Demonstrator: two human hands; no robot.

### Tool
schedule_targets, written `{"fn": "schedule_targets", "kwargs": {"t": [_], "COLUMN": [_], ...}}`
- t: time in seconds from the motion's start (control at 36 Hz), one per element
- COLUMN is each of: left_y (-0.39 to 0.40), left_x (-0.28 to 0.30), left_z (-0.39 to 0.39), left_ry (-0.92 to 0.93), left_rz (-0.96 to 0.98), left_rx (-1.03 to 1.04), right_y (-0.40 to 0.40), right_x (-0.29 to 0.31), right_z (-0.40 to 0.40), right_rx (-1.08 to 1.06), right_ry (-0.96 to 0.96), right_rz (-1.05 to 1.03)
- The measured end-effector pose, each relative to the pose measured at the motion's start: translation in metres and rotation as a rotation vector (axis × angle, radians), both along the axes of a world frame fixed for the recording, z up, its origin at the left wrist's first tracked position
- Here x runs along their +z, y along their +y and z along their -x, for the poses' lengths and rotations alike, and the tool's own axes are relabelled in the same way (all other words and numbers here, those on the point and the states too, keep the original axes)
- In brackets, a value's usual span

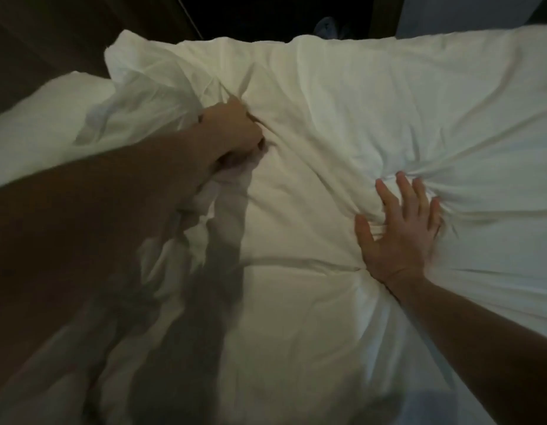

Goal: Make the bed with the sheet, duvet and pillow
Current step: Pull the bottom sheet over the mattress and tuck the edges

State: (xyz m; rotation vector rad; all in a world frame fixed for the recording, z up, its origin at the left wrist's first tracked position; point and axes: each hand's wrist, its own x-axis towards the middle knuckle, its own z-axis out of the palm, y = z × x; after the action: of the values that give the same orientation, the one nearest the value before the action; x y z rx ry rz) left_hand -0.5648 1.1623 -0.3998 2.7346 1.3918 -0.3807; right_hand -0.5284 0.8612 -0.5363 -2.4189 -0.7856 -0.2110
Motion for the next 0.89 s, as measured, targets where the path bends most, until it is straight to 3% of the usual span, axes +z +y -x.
{"fn": "schedule_targets", "kwargs": {"t": [0.11, 0.17, 0.28, 0.42, 0.58, 0.69, 0.83, 0.89], "left_y": [-0.063, -0.102, -0.135, -0.126, -0.137, -0.168, -0.207, -0.223], "left_x": [0.037, 0.022, -0.051, -0.086, -0.066, -0.051, -0.020, 0.009], "left_z": [0.061, 0.117, 0.189, 0.169, 0.161, 0.167, 0.209, 0.238], "left_ry": [0.082, 0.128, 0.105, -0.032, 0.105, 0.084, 0.093, -0.053], "left_rz": [-0.164, -0.094, 0.076, 0.157, 0.130, 0.105, 0.315, 0.366], "left_rx": [-0.310, -0.374, -0.233, -0.089, -0.036, 0.063, 0.063, 0.062], "right_y": [-0.002, -0.004, -0.006, -0.013, -0.051, -0.085, -0.115, -0.130], "right_x": [0.000, 0.000, 0.000, 0.011, 0.036, 0.048, 0.075, 0.086], "right_z": [-0.002, -0.002, -0.001, 0.000, 0.033, 0.083, 0.126, 0.146], "right_rx": [-0.002, 0.008, 0.022, 0.079, 0.254, 0.331, 0.348, 0.383], "right_ry": [0.010, 0.036, 0.054, 0.137, 0.278, 0.350, 0.480, 0.488], "right_rz": [-0.013, 0.000, 0.017, 0.049, 0.216, 0.291, 0.481, 0.523]}}
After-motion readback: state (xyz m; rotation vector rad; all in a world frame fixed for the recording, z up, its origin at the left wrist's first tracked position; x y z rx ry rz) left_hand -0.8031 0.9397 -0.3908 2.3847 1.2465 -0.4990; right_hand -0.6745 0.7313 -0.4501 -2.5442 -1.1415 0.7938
